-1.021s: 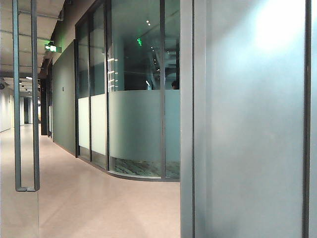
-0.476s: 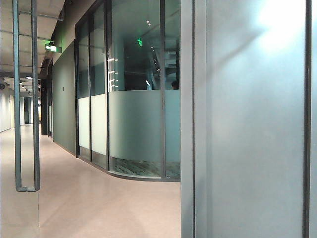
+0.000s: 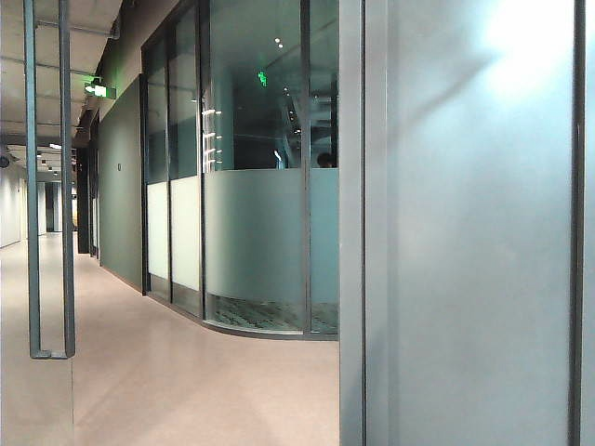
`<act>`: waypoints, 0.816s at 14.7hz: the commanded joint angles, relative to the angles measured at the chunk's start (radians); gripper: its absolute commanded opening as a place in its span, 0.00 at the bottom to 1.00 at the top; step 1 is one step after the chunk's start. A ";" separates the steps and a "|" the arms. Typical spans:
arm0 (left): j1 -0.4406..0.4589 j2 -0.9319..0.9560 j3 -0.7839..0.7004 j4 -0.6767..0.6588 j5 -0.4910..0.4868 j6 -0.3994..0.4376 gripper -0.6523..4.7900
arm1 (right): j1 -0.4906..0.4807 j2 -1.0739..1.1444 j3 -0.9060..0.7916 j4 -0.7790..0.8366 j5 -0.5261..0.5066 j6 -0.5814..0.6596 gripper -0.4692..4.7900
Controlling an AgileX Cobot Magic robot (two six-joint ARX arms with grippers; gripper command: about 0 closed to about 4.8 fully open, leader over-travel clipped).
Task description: Raise the arm to find the leftmost switch on the wall and turn on the lights.
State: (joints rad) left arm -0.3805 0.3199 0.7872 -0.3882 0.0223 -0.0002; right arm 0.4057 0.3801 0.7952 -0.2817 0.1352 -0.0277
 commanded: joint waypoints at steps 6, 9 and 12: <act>0.241 -0.031 0.002 0.011 0.042 0.027 0.11 | 0.002 0.001 0.003 0.016 0.002 0.000 0.09; 0.354 -0.057 0.002 0.004 0.042 0.003 0.11 | 0.001 0.000 0.003 0.016 0.002 0.000 0.09; 0.459 -0.106 -0.093 -0.029 0.042 0.026 0.11 | 0.001 0.000 0.003 0.016 0.002 0.000 0.09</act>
State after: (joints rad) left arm 0.0692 0.2176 0.7239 -0.4061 0.0620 0.0216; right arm 0.4057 0.3798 0.7944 -0.2817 0.1352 -0.0277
